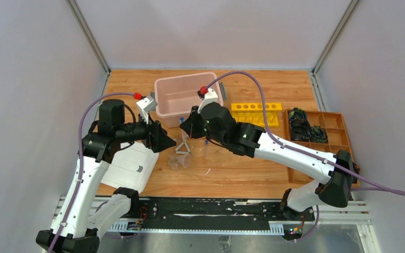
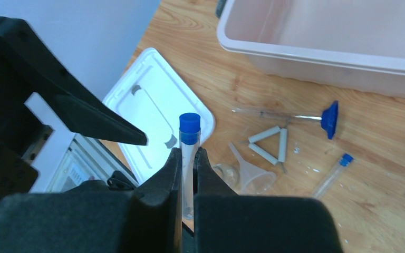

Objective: Organize the chemistry lab equipment

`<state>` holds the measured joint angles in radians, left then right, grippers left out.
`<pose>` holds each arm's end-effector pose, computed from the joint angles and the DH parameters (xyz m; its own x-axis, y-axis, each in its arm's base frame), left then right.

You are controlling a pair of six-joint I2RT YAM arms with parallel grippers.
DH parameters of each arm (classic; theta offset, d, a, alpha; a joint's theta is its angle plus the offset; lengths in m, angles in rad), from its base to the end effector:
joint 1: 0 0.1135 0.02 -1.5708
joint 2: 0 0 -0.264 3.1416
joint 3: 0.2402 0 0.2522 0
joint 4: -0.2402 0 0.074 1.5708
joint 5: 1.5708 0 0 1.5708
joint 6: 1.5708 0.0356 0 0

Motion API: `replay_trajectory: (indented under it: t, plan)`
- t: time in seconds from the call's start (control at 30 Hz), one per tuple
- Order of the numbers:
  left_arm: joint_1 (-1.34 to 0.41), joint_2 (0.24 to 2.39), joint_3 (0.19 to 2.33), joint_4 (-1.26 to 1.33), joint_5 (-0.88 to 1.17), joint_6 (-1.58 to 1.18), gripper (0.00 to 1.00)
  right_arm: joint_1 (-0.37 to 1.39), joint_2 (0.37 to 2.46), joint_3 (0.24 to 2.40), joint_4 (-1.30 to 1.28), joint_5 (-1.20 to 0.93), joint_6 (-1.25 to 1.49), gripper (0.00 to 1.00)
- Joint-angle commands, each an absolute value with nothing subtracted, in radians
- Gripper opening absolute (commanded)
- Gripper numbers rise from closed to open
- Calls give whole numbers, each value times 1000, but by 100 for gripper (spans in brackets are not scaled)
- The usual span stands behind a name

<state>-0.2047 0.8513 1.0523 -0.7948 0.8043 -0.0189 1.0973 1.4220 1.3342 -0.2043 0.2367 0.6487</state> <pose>0.1474 -0.0568 0.3645 -0.5614 0.1032 -0.8211 0.7151 0.5598 -0.4186 0.1598 0.2936 0.3816 -0.5655 0.1843 -0.8039 -0.5285 0.6673 0.5248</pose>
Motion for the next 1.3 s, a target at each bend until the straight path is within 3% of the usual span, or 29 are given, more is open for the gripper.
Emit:
replay_trajectory:
  t: [0.0,0.3,0.57,0.6,0.67,0.7,0.77,0.87,1.03,1.27]
  plan:
    - [-206,872,1039,-764,886,-55,76,1132,1408,1327,-71,206,663,0]
    - [-206,891,1028,-739,915,-80,57,1196,1453,1408,-8,199,634,0]
    - [-206,877,1021,-740,890,-63,14,1222,1446,1392,18,272,611,0]
    - [-206,873,1019,-740,881,-53,10,1222,1443,1390,7,293,617,3]
    - [-206,866,1018,-753,858,-23,1,1221,1433,1386,-23,326,625,24]
    - [-206,864,1017,-761,843,-6,0,1213,1429,1393,-52,329,627,37]
    - [-206,860,1015,-786,824,54,0,1189,1434,1437,-138,298,645,51]
    - [-206,857,1020,-824,803,125,0,1145,1468,1536,-291,200,664,62]
    - [-207,856,1039,-885,776,236,0,1073,1563,1726,-481,-38,670,65]
    - [-207,850,1054,-910,774,283,0,1071,1657,1863,-604,-132,630,58]
